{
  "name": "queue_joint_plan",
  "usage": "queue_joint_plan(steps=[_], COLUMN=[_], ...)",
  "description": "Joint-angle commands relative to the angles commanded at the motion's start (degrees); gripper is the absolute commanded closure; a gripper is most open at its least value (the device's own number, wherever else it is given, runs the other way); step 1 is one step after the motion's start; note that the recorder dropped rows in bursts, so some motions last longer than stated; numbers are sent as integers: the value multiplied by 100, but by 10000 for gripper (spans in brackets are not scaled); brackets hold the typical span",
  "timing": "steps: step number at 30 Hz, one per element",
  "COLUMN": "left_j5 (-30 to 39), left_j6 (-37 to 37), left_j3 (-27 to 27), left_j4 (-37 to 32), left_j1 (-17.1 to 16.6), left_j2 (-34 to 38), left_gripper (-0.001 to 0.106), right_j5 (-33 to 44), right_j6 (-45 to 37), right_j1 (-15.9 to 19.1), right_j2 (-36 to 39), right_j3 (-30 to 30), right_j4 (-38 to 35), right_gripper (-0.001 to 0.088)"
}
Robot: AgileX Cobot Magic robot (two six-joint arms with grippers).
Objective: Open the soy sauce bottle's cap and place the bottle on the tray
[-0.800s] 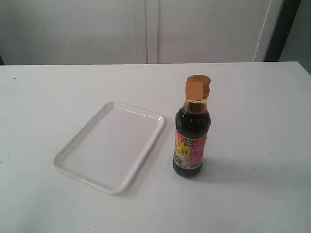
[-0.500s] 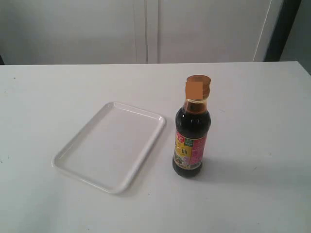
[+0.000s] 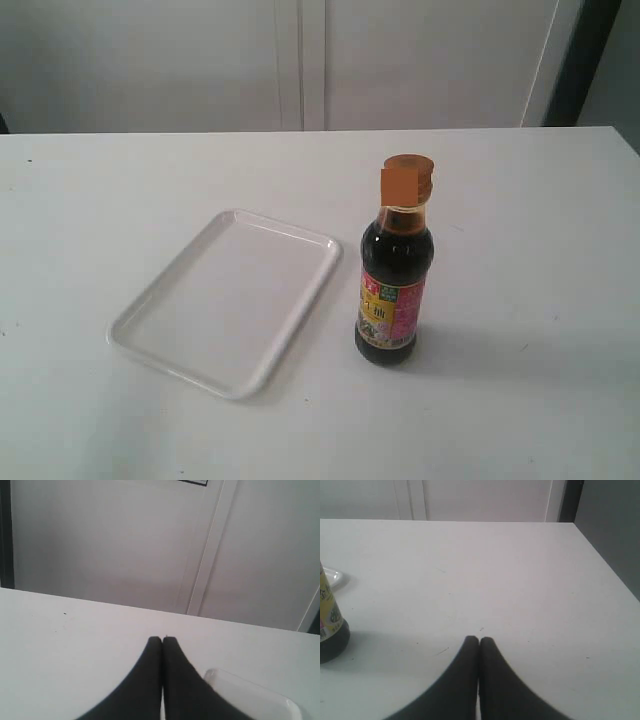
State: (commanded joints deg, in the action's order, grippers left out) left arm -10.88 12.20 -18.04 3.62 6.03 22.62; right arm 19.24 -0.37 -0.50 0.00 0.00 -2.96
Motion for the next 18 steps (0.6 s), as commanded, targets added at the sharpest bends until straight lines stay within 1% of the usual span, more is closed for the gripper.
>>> queue_joint_plan(steps=[2,4,6,8,9,11,15,18], left_j5=[-117,-497,-1031,-1695,-1947,-2326,-2418,-2658], left_j6=[157,610,1094,1625,1792,2119,2442,2697], left_j3=[-75,-75,-75,-75,-75,-75,-75,-75], left_j4=[-98,-271,-921,-2049,-2447,-3054,-3449,-4224], left_j1=[0,33,95,152,152,152,152,152], left_j2=[365,706,989,1306,1432,1737,2243,2544], left_gripper=[1053,1053,1053,1053,1053,1053,1053,1053], right_j5=[0,0,0,0,0,0,0,0], right_j6=[0,0,0,0,0,0,0,0], right_j1=[0,0,0,0,0,0,0,0], right_j2=[0,0,0,0,0,0,0,0], right_j3=[0,0,0,0,0,0,0,0], right_j4=[0,0,0,0,0,0,0,0], right_gripper=[868,868,868,868,868,868,868,868])
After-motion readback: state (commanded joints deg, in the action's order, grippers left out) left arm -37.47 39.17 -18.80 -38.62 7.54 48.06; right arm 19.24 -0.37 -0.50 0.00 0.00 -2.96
